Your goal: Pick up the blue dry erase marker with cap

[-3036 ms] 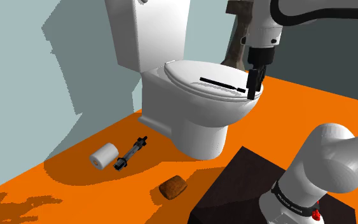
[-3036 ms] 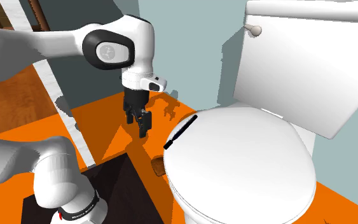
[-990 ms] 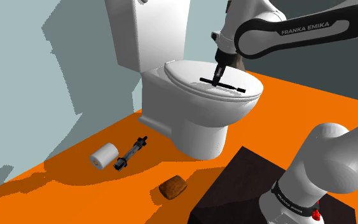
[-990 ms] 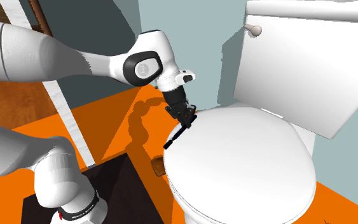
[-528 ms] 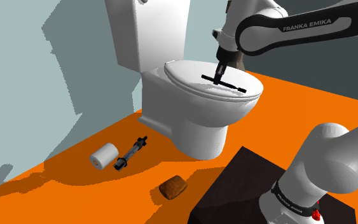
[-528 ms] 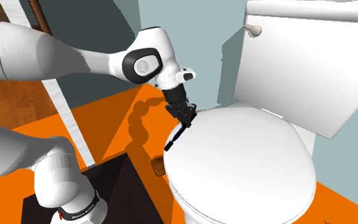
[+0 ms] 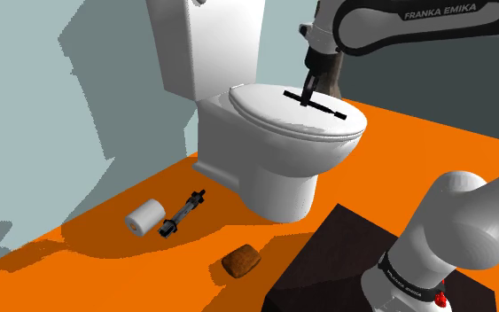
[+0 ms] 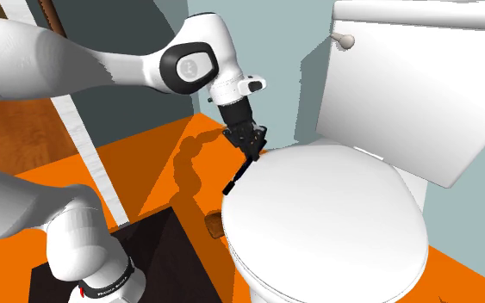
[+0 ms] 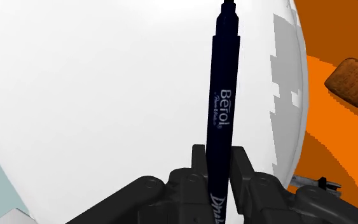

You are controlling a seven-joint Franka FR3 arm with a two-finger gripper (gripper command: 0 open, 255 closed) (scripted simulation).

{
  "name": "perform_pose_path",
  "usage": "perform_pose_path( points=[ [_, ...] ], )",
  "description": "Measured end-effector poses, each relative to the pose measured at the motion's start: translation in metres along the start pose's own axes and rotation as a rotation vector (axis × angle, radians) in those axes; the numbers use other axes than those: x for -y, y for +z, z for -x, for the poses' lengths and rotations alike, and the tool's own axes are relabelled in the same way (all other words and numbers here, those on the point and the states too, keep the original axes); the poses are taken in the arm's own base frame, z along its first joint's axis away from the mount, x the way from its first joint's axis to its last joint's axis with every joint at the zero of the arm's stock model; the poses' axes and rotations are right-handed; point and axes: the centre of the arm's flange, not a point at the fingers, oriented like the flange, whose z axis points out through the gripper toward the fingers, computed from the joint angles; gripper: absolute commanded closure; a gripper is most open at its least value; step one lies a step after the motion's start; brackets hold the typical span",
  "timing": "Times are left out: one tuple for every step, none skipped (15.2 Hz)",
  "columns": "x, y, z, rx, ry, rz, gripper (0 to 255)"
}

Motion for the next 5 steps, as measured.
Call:
perform_pose_path(
  points=[
    [-0.002,-0.005,-0.001,0.000,0.000,0.000,255],
    [-0.004,-0.010,-0.001,0.000,0.000,0.000,255],
    [-0.006,-0.015,-0.001,0.000,0.000,0.000,255],
    [-0.007,-0.019,-0.001,0.000,0.000,0.000,255],
    [-0.009,-0.023,-0.001,0.000,0.000,0.000,255]
  ],
)
